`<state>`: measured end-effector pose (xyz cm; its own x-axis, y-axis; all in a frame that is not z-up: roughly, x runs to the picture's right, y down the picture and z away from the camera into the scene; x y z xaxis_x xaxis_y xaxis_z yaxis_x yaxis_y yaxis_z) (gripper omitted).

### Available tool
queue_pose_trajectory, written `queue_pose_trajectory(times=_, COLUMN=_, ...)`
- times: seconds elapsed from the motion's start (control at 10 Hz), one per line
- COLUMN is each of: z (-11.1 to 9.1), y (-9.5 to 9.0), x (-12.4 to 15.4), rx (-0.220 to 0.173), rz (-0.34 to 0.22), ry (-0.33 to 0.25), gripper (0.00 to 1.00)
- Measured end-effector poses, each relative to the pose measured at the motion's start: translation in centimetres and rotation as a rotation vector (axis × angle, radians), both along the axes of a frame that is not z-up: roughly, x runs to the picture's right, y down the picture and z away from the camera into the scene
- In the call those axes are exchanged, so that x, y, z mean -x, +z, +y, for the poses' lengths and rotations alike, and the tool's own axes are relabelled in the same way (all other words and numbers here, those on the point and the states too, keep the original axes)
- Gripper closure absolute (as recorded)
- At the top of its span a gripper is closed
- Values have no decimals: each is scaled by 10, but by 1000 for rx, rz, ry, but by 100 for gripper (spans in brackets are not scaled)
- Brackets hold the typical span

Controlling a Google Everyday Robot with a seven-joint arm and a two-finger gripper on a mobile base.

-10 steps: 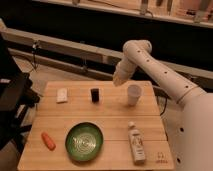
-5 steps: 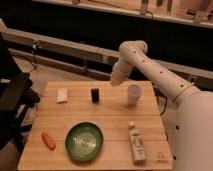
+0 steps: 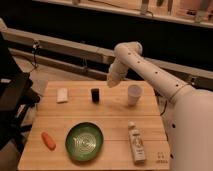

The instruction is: Knock the eraser over

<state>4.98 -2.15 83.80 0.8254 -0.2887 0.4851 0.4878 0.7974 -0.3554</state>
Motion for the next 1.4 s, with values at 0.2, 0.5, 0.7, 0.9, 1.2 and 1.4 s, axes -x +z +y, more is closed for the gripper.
queue_pose_trajectory(times=0.2, z=3, y=2, x=2, rx=-2, rz=2, ry=-8, gripper=100)
queue_pose_trajectory(times=0.5, z=9, y=4, x=14, rx=-7, rz=-2, ry=-19, gripper=100)
queue_pose_trajectory(times=0.7, z=12, y=7, x=22, rx=-10, rz=-7, ry=-30, gripper=100)
queue_pose_trajectory(times=0.9, z=15, y=9, x=22, rx=-11, rz=-4, ry=-32, gripper=100)
queue_pose_trajectory(times=1.2, z=20, y=13, x=37, rx=-14, rz=-9, ry=-38, gripper=100)
queue_pose_trajectory(times=1.4, z=21, y=15, x=41, rx=-17, rz=-10, ry=-42, gripper=100)
